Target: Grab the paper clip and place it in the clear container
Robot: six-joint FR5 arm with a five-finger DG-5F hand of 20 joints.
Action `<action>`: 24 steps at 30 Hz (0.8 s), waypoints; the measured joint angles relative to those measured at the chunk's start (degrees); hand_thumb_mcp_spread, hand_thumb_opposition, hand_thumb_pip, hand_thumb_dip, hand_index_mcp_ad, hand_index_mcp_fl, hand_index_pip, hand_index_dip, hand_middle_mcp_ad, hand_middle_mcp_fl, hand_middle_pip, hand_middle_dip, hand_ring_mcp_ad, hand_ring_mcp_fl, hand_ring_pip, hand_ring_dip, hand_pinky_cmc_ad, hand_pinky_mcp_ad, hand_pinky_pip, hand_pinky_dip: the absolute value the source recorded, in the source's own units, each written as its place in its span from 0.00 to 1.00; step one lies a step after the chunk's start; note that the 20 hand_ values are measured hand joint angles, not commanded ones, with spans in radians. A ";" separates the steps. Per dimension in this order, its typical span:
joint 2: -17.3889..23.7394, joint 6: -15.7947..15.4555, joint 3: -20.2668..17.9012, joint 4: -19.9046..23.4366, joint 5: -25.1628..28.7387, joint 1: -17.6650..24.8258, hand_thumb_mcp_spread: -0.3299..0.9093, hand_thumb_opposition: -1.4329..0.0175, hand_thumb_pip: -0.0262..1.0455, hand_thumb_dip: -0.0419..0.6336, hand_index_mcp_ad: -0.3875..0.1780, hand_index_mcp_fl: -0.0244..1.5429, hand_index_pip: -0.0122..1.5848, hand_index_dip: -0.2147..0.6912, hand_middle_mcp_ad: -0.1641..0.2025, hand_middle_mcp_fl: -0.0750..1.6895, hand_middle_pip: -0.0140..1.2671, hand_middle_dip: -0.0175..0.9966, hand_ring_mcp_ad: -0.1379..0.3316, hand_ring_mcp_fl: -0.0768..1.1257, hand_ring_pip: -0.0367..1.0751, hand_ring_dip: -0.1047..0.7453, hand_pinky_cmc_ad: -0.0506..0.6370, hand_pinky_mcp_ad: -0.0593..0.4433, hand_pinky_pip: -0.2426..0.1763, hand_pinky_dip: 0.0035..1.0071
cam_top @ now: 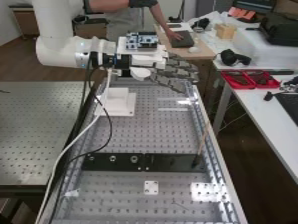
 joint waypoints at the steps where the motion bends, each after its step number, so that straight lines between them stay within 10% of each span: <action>1: 1.09 -0.52 -0.14 -0.40 -0.26 -0.61 0.53 0.42 0.63 0.47 0.41 0.07 0.29 0.32 0.51 0.04 0.11 0.20 0.55 0.06 0.12 0.25 0.57 0.67 0.36 0.38; 24: 6.89 -3.76 0.41 -7.07 -3.09 -5.29 0.53 0.42 0.63 0.47 0.41 0.10 0.21 0.35 0.51 0.04 0.11 0.20 0.55 0.06 0.11 0.25 0.60 0.67 0.36 0.37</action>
